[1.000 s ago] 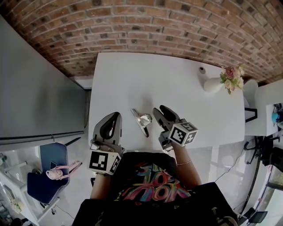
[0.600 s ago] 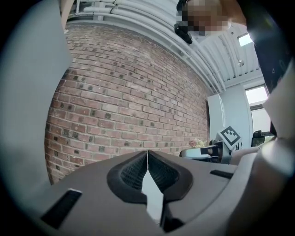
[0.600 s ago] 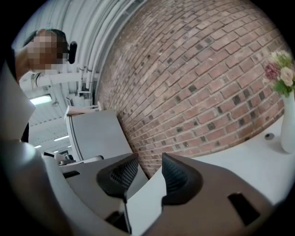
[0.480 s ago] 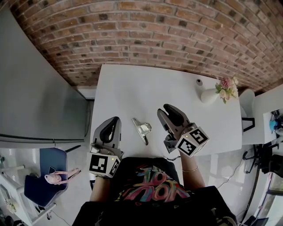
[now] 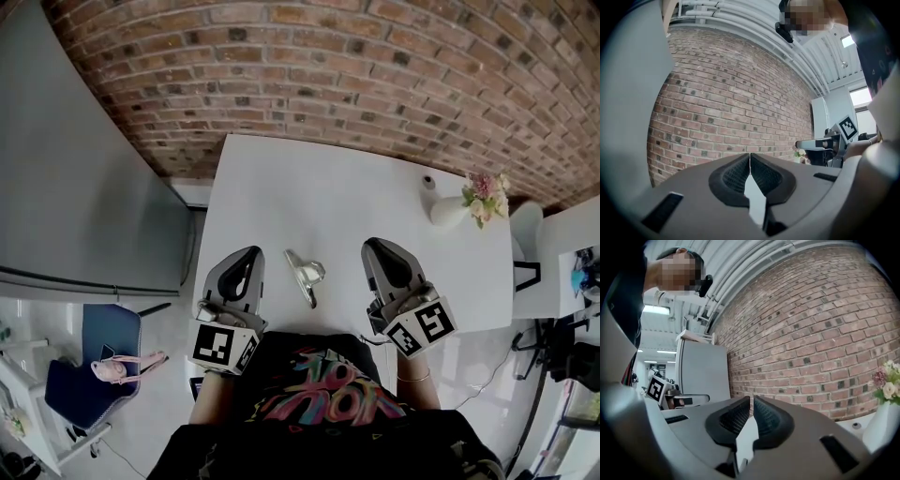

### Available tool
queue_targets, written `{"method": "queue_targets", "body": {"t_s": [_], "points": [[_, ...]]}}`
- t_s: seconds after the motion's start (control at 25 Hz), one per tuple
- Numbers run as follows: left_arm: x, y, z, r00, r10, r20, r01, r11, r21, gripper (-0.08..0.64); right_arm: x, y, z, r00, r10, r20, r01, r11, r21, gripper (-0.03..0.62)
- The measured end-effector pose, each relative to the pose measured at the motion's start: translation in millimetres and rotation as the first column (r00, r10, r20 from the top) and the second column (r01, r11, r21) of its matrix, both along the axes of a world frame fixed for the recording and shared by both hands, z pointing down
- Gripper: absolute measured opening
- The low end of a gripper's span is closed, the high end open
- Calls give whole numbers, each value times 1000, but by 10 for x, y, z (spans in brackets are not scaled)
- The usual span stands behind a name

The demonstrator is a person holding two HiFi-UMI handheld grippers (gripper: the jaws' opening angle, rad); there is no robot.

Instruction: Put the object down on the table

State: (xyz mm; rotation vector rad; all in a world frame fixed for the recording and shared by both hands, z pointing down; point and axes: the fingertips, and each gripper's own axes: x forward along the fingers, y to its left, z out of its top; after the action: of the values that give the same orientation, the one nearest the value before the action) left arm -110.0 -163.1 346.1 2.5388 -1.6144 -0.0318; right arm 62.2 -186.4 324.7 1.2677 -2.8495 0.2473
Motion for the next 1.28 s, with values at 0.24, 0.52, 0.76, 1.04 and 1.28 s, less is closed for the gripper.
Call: {"method": "queue_targets", "body": {"t_s": [0.24, 0.52, 0.76, 1.04, 1.28], "points": [[34, 16, 32, 1000, 5, 0, -5, 1000, -6, 26, 1, 62, 89, 1000, 24, -4, -24, 1000, -9, 18], [38, 12, 84, 1000, 4, 8, -3, 1000, -14, 26, 15, 60, 153, 999, 36, -3, -36, 999, -32, 17], [4, -12, 88, 1000, 3, 4, -2, 1000, -19, 25, 6, 46, 231, 999, 46, -17, -47, 997, -56, 17], [-18, -35, 92, 1000, 3, 6, -3, 1000, -22, 25, -53, 18, 208, 999, 33, -15, -34, 998, -52, 17], [-46, -37, 116, 1000, 2, 8, -2, 1000, -27, 25, -82, 4, 195, 1000, 25, -11, -25, 999, -45, 17]]}}
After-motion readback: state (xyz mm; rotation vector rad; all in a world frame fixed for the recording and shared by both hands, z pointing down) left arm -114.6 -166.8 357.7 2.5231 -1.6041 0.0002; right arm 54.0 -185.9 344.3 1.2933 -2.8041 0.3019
